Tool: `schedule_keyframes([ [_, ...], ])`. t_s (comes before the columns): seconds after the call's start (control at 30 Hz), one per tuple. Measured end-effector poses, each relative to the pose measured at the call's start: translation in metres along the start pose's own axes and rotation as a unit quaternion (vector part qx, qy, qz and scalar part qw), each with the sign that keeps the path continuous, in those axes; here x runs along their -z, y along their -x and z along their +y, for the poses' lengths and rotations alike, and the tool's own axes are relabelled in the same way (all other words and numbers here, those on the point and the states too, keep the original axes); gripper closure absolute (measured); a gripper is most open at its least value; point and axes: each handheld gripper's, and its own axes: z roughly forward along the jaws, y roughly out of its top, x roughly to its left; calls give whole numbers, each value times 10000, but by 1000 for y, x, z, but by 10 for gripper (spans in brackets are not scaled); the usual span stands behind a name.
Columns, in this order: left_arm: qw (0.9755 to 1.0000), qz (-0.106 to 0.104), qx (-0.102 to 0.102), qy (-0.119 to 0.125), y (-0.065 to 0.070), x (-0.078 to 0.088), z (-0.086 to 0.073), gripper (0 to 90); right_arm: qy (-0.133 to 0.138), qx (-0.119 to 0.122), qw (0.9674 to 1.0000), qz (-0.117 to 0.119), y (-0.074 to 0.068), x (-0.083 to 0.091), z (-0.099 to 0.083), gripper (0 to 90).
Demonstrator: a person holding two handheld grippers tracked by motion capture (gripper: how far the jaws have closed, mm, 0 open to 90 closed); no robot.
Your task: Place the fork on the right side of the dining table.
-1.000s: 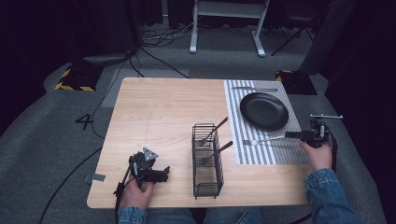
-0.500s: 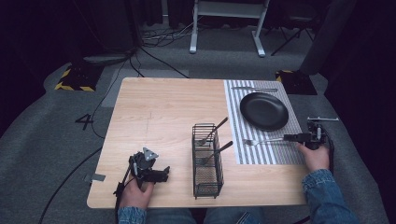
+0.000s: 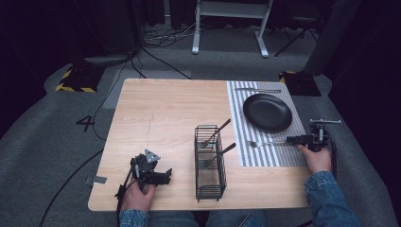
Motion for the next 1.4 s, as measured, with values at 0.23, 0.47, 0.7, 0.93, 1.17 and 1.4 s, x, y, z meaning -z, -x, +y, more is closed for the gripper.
schedule_keyframes([
  [0.23,10000,3,0,4,0,0,0,2,55,-38,9999,-137,1,1,0,534],
  [0.47,10000,5,-2,5,0,0,0,2,241,172,9993,-225,-6,13,-1,516],
  [0.7,10000,0,0,0,0,0,0,3,494,641,9966,-142,-26,32,-4,478],
  [0.93,10000,2,-1,7,0,0,0,2,662,1327,9889,50,-60,50,-6,381],
  [1.17,10000,5,0,6,0,0,0,2,759,1961,9770,344,-94,63,-18,335],
  [1.4,10000,12,-3,5,0,0,0,2,632,2352,9683,561,-122,74,-31,332],
])
